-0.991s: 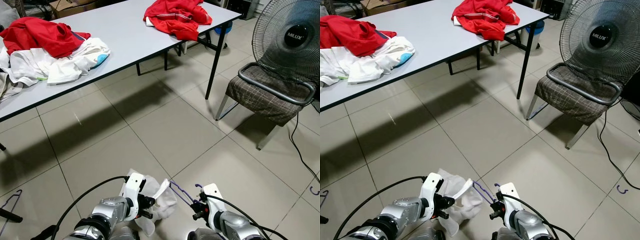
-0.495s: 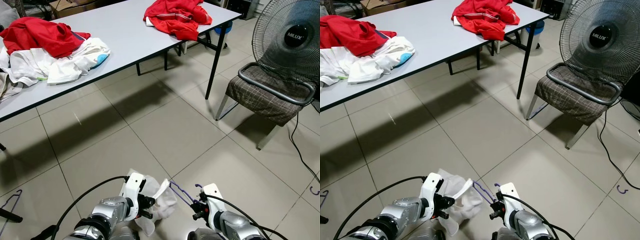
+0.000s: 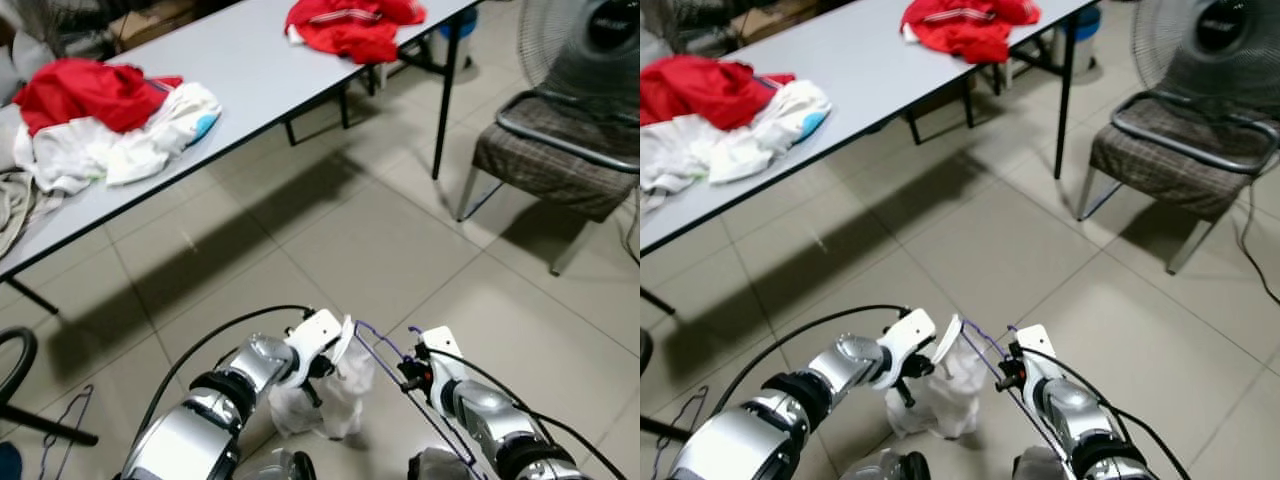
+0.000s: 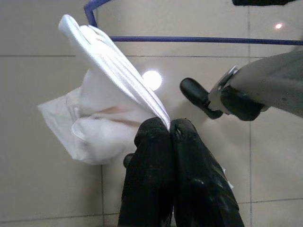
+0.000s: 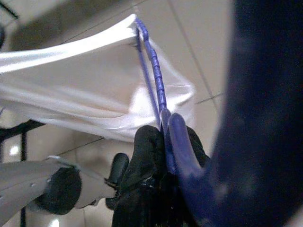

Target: Hang hanger

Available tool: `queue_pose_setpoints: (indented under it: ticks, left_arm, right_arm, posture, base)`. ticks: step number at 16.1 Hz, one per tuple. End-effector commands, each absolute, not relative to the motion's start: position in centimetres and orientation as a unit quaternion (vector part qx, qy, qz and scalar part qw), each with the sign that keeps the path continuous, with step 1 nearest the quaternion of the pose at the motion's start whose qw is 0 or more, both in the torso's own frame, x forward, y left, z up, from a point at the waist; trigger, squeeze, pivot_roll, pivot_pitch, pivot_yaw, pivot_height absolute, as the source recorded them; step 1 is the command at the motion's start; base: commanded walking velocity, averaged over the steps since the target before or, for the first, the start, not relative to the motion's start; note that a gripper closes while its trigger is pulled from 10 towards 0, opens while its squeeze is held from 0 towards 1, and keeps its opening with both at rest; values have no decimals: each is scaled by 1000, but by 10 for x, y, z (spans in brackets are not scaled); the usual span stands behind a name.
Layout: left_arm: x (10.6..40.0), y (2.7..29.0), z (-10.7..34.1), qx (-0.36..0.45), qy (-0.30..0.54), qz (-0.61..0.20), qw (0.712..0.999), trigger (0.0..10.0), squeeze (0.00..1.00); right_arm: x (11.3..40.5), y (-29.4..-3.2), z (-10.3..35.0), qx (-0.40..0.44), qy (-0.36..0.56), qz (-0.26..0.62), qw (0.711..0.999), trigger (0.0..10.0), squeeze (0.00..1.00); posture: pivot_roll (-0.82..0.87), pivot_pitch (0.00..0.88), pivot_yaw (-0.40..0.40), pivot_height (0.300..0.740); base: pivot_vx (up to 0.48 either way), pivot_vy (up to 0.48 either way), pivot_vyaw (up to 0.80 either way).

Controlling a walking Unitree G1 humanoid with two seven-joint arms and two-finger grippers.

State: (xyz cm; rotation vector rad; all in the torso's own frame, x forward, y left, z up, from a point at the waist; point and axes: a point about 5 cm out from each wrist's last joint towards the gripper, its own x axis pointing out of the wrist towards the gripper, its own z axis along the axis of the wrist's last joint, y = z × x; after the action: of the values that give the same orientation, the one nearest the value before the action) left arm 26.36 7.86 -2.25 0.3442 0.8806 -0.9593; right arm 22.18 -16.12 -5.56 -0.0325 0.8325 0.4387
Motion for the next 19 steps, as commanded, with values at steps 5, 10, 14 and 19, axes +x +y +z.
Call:
queue_pose_setpoints:
  ticks: [5, 10, 14, 19]
  left_arm:
    - [261, 91, -28, 118, 418, -408, 803, 0, 0]
    - [247, 107, -40, 90, 415, -369, 827, 0, 0]
    - [263, 108, -25, 30, 372, -345, 861, 0, 0]
    - [301, 104, 5, -3, 328, -268, 906, 0, 0]
  right_arm:
    - [223, -154, -48, 11, 370, 249, 895, 510, 0]
    - [221, -152, -45, 0, 363, 275, 890, 0, 0]
    - [209, -152, -47, -56, 393, 348, 849, 10000, 0]
    - [198, -163, -29, -82, 395, 450, 797, 10000, 0]
  posture:
    - [-201, 0, 106, 740]
    - [-150, 0, 22, 740]
    - [-144, 0, 33, 740]
    - [-159, 0, 87, 740]
  base:
    - [0, 0, 0]
    - [0, 0, 0]
    - [0, 0, 0]
    - [0, 0, 0]
